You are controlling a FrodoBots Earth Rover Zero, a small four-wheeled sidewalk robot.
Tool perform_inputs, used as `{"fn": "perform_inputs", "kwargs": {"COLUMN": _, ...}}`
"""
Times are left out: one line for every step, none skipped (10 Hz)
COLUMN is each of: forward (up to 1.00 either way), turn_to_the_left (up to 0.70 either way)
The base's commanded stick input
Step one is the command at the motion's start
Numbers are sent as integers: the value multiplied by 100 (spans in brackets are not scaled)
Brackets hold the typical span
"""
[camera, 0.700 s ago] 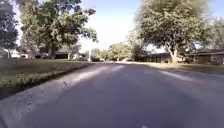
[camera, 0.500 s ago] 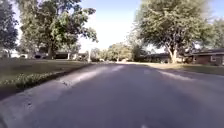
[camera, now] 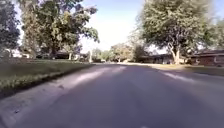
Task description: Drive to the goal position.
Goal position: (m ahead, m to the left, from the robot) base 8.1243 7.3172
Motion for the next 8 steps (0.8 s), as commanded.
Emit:
{"fn": "perform_inputs", "kwargs": {"forward": 100, "turn_to_the_left": 0}}
{"fn": "perform_inputs", "kwargs": {"forward": 100, "turn_to_the_left": 0}}
{"fn": "perform_inputs", "kwargs": {"forward": 100, "turn_to_the_left": 0}}
{"fn": "perform_inputs", "kwargs": {"forward": 100, "turn_to_the_left": 0}}
{"fn": "perform_inputs", "kwargs": {"forward": 100, "turn_to_the_left": 0}}
{"fn": "perform_inputs", "kwargs": {"forward": 100, "turn_to_the_left": 0}}
{"fn": "perform_inputs", "kwargs": {"forward": 100, "turn_to_the_left": 0}}
{"fn": "perform_inputs", "kwargs": {"forward": 100, "turn_to_the_left": 0}}
